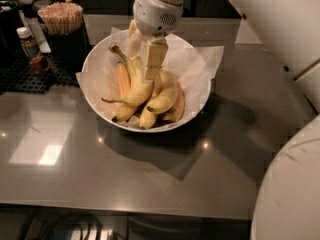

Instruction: Pick banana from white bowl

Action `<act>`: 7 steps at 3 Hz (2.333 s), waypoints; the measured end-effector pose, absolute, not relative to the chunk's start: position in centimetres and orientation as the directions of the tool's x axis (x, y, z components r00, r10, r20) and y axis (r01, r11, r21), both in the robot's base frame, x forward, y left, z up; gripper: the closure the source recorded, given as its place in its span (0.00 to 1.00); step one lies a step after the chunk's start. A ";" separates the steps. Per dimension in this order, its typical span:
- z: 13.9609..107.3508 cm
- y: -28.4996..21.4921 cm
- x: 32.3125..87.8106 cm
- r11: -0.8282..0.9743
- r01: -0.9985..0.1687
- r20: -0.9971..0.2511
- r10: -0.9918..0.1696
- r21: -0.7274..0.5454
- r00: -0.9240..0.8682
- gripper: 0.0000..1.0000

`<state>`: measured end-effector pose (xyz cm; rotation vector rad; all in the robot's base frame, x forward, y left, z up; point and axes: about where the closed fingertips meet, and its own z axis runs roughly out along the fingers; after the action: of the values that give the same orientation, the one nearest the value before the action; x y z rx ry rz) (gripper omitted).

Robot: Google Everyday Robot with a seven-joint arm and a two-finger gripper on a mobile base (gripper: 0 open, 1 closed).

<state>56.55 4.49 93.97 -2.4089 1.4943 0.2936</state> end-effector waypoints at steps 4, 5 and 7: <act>94.1 8.8 58.3 -0.537 -0.819 -0.361 -0.737 -0.201 0.571 0.13; 94.1 8.8 58.3 -0.536 -0.819 -0.361 -0.737 -0.202 0.571 0.23; 94.5 10.4 59.0 -0.552 -0.817 -0.246 -0.779 -0.167 0.576 0.51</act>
Offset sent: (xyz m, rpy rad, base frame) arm 0.0044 0.0139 0.0141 -0.0216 -0.0612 0.0876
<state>58.97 10.39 94.55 -2.5474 1.3191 0.2072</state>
